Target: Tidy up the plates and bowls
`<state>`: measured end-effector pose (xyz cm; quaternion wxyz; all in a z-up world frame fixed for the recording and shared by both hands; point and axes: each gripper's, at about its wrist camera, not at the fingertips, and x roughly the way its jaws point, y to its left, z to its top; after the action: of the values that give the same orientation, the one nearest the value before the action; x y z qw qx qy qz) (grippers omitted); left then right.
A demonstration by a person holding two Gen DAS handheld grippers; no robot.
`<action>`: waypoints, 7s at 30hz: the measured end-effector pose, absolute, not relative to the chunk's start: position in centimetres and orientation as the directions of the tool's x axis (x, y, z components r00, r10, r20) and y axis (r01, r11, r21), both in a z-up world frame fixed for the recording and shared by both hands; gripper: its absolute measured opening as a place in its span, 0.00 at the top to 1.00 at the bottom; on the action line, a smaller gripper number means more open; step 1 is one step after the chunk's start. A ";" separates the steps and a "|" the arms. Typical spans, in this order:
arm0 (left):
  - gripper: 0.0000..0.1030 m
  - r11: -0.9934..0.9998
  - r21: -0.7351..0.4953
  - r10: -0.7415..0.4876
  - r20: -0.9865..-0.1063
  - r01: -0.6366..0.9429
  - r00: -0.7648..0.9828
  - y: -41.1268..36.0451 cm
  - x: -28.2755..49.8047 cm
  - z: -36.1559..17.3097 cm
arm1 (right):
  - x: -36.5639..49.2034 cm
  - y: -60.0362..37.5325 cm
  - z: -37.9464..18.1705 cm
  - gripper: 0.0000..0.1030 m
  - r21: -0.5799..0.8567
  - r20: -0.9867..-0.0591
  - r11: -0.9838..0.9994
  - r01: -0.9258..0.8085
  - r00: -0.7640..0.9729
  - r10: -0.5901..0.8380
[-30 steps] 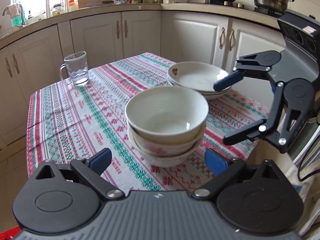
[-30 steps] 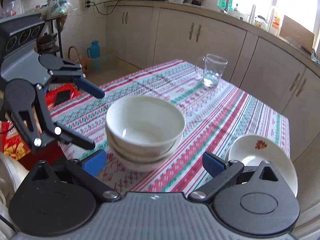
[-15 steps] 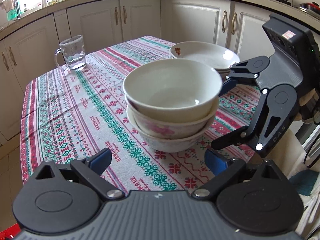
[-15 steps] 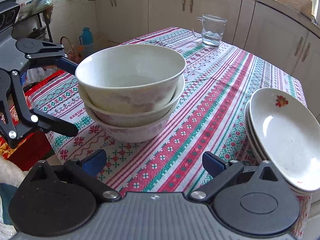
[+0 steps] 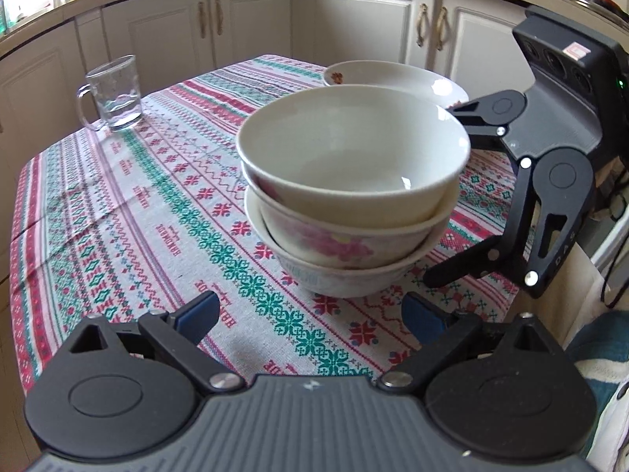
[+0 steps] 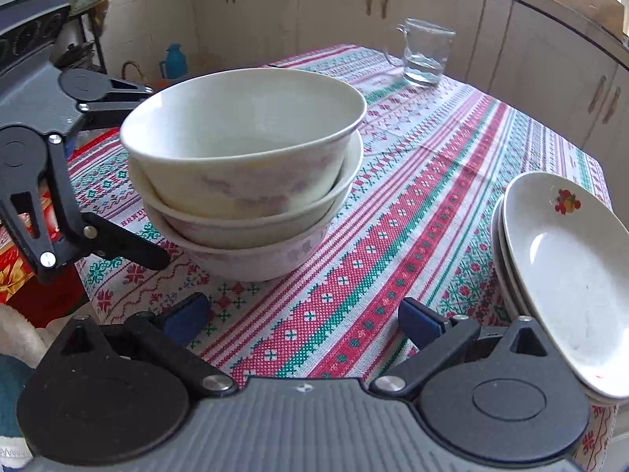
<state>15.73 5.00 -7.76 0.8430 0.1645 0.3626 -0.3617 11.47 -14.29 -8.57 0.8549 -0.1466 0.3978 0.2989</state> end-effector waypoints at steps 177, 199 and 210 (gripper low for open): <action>0.01 0.917 0.029 -0.319 -0.544 0.397 0.776 -5.1 12.0 2.8 | 4.0 -23.3 2.5 0.00 -0.028 -0.633 0.984 0.176 0.759 -0.153; 0.01 0.934 0.006 -0.293 -0.558 0.356 0.776 -5.0 11.3 2.8 | 3.1 -22.7 2.8 0.00 -0.026 -0.610 0.970 0.240 0.765 -0.206; 0.01 0.937 -0.001 -0.289 -0.563 0.349 0.774 -4.8 11.4 2.9 | 3.1 -22.4 2.9 0.00 -0.035 -0.606 0.969 0.245 0.766 -0.215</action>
<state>11.41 -4.84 2.86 0.9404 0.0517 0.2902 -0.1694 3.10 -22.41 2.89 0.9393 0.0233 0.3196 -0.1226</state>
